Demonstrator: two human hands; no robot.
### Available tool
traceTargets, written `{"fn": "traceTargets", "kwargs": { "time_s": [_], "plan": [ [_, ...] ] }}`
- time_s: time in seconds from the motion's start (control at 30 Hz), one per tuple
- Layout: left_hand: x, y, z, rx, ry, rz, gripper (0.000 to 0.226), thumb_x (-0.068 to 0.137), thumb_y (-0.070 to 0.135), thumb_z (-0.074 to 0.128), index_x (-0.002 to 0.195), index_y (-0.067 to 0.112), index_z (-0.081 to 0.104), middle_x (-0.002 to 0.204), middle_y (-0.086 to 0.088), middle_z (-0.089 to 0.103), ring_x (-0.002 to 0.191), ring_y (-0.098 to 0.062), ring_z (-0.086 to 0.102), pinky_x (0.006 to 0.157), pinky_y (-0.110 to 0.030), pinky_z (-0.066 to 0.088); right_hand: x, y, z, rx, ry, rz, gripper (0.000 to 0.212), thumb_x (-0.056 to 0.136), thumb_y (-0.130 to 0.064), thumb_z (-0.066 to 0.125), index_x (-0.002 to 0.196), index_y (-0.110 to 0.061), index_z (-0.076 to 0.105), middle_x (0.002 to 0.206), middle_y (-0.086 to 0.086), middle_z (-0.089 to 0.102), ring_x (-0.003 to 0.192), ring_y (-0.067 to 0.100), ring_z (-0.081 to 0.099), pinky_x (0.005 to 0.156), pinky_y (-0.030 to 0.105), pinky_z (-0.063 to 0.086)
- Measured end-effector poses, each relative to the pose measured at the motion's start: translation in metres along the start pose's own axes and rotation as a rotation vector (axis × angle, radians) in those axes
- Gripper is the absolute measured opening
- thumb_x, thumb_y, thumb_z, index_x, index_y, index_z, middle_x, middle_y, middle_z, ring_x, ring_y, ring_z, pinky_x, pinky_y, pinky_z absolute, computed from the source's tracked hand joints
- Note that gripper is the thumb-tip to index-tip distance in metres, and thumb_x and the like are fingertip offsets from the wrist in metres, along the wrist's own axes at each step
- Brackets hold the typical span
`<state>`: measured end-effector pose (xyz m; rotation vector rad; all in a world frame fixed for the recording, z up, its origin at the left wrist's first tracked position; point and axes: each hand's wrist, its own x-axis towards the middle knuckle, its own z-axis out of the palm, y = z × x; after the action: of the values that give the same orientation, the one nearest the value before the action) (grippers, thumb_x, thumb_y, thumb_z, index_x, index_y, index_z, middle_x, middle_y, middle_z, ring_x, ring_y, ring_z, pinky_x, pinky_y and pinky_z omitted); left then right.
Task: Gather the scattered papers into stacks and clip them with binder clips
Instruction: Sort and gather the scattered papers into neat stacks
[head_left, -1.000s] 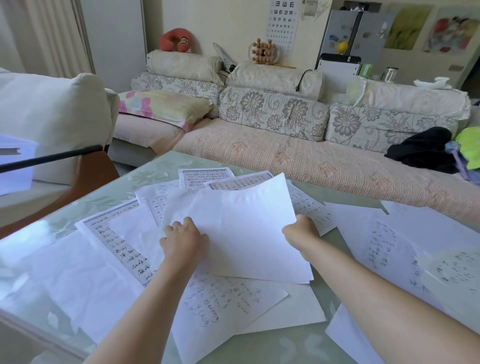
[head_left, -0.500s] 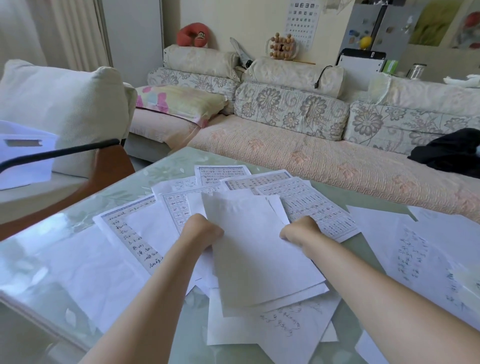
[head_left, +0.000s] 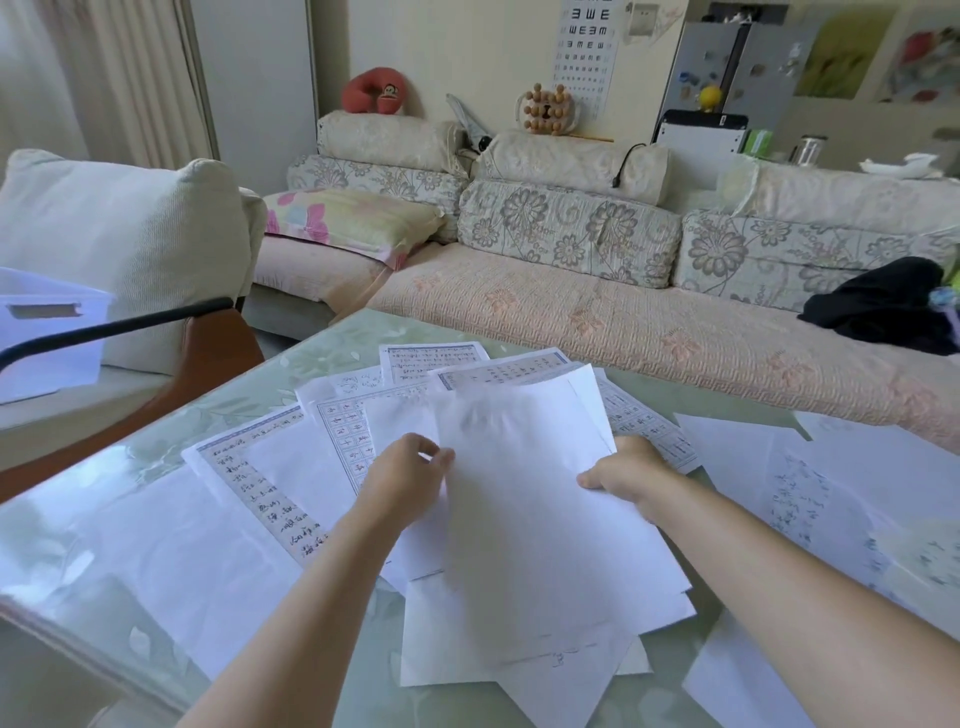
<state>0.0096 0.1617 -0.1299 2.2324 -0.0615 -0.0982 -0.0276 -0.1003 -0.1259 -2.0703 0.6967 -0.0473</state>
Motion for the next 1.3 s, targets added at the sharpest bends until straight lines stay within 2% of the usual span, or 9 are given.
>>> {"fn": "traceTargets", "kwargs": {
  "time_s": [0.13, 0.33, 0.43, 0.57, 0.73, 0.93, 1.03, 1.17, 1.3],
  "plan": [
    [0.008, -0.016, 0.000, 0.527, 0.138, -0.052, 0.051, 0.092, 0.046, 0.051, 0.131, 0.013, 0.047, 0.134, -0.012, 0.047, 0.125, -0.033, 0.038, 0.098, -0.039, 0.039, -0.002, 0.008, -0.010, -0.106, 0.020, -0.058, 0.037, 0.076, -0.010, 0.075, 0.111, -0.008, 0.064, 0.108, 0.010, 0.069, 0.098, 0.028, 0.066, 0.082, 0.034, 0.055],
    [0.019, -0.005, 0.001, 0.090, 0.125, -0.188, 0.059, 0.087, 0.033, 0.062, 0.135, 0.007, 0.039, 0.130, -0.015, 0.050, 0.126, -0.034, 0.039, 0.085, -0.037, 0.042, 0.004, -0.007, 0.011, -0.098, 0.126, -0.163, 0.016, 0.084, -0.018, 0.068, 0.096, -0.010, 0.062, 0.102, 0.008, 0.068, 0.094, 0.030, 0.065, 0.083, 0.041, 0.056],
    [0.024, -0.007, -0.005, -0.145, 0.104, -0.267, 0.047, 0.079, 0.025, 0.072, 0.113, 0.007, 0.045, 0.107, -0.013, 0.059, 0.096, -0.031, 0.058, 0.063, -0.031, 0.045, 0.010, -0.023, 0.034, -0.198, 0.101, -0.173, 0.026, 0.087, -0.019, 0.060, 0.112, -0.013, 0.059, 0.113, 0.006, 0.063, 0.104, 0.029, 0.059, 0.080, 0.032, 0.050],
    [0.029, -0.016, -0.008, -0.537, 0.009, -0.333, 0.029, 0.075, 0.017, 0.079, 0.079, 0.006, 0.052, 0.069, -0.008, 0.054, 0.063, -0.023, 0.055, 0.061, -0.028, 0.044, 0.016, -0.036, 0.057, -0.469, 0.011, -0.153, 0.036, 0.085, -0.018, 0.050, 0.120, -0.015, 0.054, 0.125, 0.011, 0.056, 0.116, 0.034, 0.051, 0.089, 0.036, 0.050],
    [0.031, -0.022, -0.009, -0.557, -0.012, -0.267, 0.031, 0.068, 0.011, 0.076, 0.096, 0.010, 0.064, 0.092, -0.009, 0.072, 0.082, -0.027, 0.069, 0.078, -0.042, 0.059, 0.017, -0.030, 0.066, -0.293, -0.024, -0.232, 0.028, 0.077, -0.015, 0.055, 0.104, -0.022, 0.061, 0.102, 0.001, 0.068, 0.089, 0.025, 0.065, 0.076, 0.036, 0.057],
    [0.022, -0.011, -0.018, -0.447, 0.094, -0.095, 0.025, 0.077, 0.001, 0.056, 0.096, 0.018, 0.060, 0.091, -0.005, 0.069, 0.082, -0.024, 0.068, 0.074, -0.041, 0.059, 0.009, -0.025, 0.058, -0.021, -0.059, -0.175, 0.072, 0.075, -0.020, 0.076, 0.140, -0.026, 0.045, 0.129, -0.001, 0.057, 0.103, 0.020, 0.062, 0.086, 0.031, 0.052],
    [0.012, 0.001, -0.022, -0.632, 0.064, -0.057, 0.025, 0.087, 0.001, 0.054, 0.104, 0.018, 0.058, 0.097, -0.002, 0.068, 0.084, -0.019, 0.068, 0.067, -0.033, 0.057, 0.007, -0.028, 0.051, 0.170, -0.091, -0.151, 0.059, 0.068, -0.021, 0.081, 0.122, -0.020, 0.057, 0.118, -0.001, 0.067, 0.096, 0.018, 0.069, 0.084, 0.035, 0.057],
    [0.003, 0.005, -0.023, -0.767, -0.002, -0.061, 0.027, 0.084, 0.005, 0.059, 0.109, 0.013, 0.058, 0.103, -0.008, 0.070, 0.091, -0.027, 0.070, 0.081, -0.045, 0.058, -0.004, -0.032, 0.030, 0.292, -0.222, -0.110, 0.041, 0.079, -0.002, 0.075, 0.117, -0.015, 0.064, 0.108, 0.005, 0.074, 0.091, 0.020, 0.072, 0.064, 0.027, 0.056],
    [0.000, 0.000, -0.025, -0.362, -0.071, -0.068, 0.042, 0.074, 0.017, 0.048, 0.114, 0.016, 0.059, 0.106, -0.008, 0.070, 0.094, -0.026, 0.067, 0.087, -0.046, 0.056, -0.009, -0.018, 0.005, 0.101, -0.121, -0.117, 0.024, 0.082, 0.007, 0.065, 0.097, -0.012, 0.067, 0.102, 0.015, 0.073, 0.087, 0.028, 0.069, 0.079, 0.040, 0.059]
  ]
}}
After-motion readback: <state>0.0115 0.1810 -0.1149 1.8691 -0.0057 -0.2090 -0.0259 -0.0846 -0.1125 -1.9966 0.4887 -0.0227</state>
